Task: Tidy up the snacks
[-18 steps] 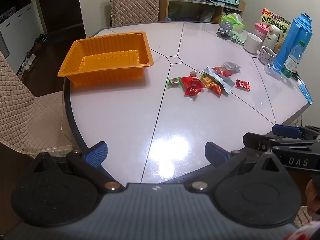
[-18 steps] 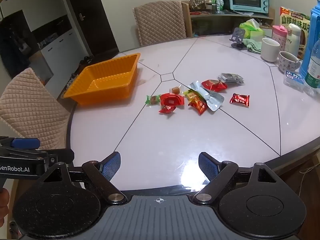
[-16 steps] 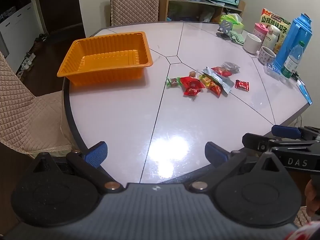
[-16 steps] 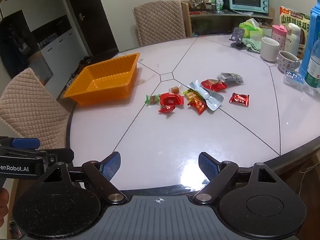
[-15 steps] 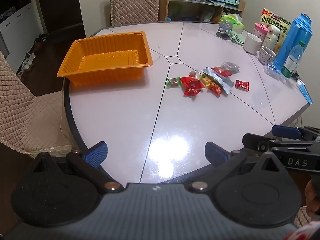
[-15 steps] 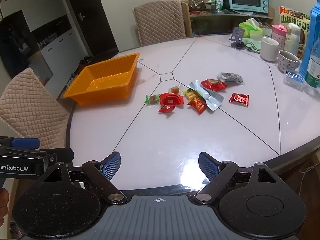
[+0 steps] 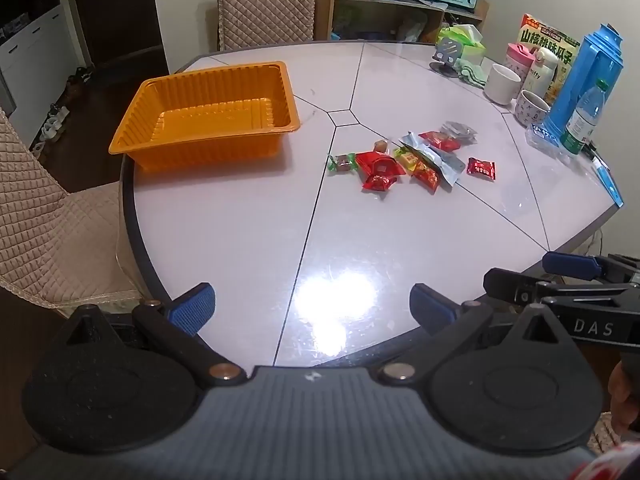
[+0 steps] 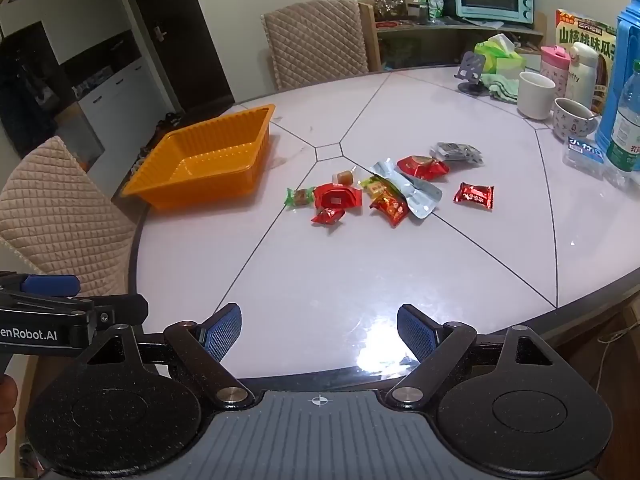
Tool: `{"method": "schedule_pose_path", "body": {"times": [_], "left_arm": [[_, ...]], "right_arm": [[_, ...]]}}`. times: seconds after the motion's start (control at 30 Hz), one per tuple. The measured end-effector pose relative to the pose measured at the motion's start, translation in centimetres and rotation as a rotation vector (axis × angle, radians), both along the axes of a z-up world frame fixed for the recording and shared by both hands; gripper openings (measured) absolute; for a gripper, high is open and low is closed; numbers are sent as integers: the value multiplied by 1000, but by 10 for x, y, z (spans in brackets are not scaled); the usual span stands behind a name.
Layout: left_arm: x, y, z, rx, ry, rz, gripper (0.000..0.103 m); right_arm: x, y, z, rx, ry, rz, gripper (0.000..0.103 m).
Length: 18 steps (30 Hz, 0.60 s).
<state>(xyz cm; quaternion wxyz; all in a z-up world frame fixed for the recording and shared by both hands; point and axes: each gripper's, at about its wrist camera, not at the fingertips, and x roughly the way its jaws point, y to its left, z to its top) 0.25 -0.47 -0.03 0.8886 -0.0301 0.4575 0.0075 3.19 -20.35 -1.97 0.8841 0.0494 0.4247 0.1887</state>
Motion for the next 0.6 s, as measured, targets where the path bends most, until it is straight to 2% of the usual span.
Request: {"method": "schedule_pose_path", "body": {"times": [0.2,0.6], "left_arm": [[1,1,-1,-3,1,-4,103],[2,2,-1,-4,-1,-7,103]], "right_arm": [[-1,-7,-8,-2,-2,-3,85],[1,-5,-4,-7,2,-6,85]]}}
